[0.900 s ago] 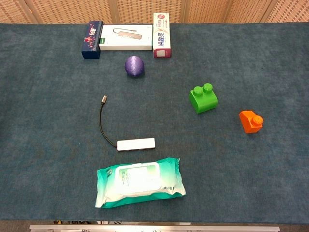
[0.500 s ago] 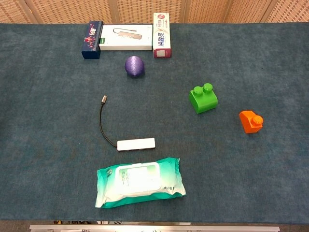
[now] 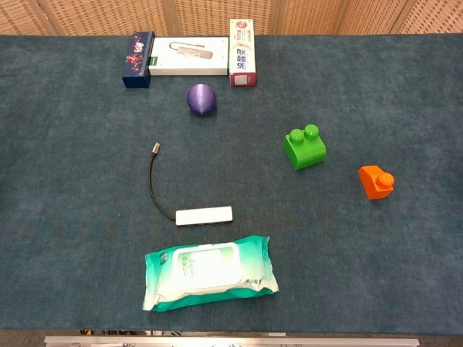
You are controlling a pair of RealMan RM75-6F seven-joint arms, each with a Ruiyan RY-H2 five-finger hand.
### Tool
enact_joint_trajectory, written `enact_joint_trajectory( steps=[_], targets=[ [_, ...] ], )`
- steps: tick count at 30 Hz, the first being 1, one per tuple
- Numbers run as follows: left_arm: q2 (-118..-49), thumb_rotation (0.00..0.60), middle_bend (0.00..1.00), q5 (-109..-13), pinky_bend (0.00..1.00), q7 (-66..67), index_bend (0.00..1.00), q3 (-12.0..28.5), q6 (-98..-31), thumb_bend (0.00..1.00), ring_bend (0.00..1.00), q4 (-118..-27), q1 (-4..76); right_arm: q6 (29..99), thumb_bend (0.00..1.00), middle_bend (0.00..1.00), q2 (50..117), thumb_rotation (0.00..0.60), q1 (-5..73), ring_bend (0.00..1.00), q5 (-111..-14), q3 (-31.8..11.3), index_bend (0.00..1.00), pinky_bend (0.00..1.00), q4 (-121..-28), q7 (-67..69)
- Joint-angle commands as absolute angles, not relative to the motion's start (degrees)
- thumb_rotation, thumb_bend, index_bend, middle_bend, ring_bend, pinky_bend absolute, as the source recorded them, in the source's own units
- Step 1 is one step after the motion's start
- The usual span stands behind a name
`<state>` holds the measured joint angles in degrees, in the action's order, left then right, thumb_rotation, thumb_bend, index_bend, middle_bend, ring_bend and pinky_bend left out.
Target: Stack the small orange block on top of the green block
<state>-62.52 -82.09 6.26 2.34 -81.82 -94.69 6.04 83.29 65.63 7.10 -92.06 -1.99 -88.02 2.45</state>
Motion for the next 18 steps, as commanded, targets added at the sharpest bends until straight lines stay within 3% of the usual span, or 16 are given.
enact_joint_trajectory(
  steps=[1, 9, 18],
  targets=[
    [-62.56, 0.600, 0.42, -82.17, 0.36, 6.33, 0.44, 2.46, -82.13, 0.11, 0.30, -94.85, 6.01, 82.47, 0.14, 0.25, 66.47, 0.600, 8.40, 0.20, -92.92, -2.31, 0.28, 0.43, -86.76, 0.33],
    [-62.28, 0.600, 0.43, -82.15, 0.36, 5.89, 0.44, 2.47, -82.04, 0.11, 0.30, -94.92, 6.03, 81.07, 0.12, 0.15, 70.62, 0.600, 10.44, 0.07, -93.94, -2.40, 0.22, 0.19, -83.23, -3.50],
    [-61.72, 0.600, 0.44, -82.47, 0.37, 4.35, 0.44, 2.42, -82.36, 0.11, 0.30, -95.00, 5.79, 77.65, 0.05, 0.09, 74.40, 0.600, 12.09, 0.02, -93.79, -1.41, 0.16, 0.16, -79.77, -8.08]
  ],
)
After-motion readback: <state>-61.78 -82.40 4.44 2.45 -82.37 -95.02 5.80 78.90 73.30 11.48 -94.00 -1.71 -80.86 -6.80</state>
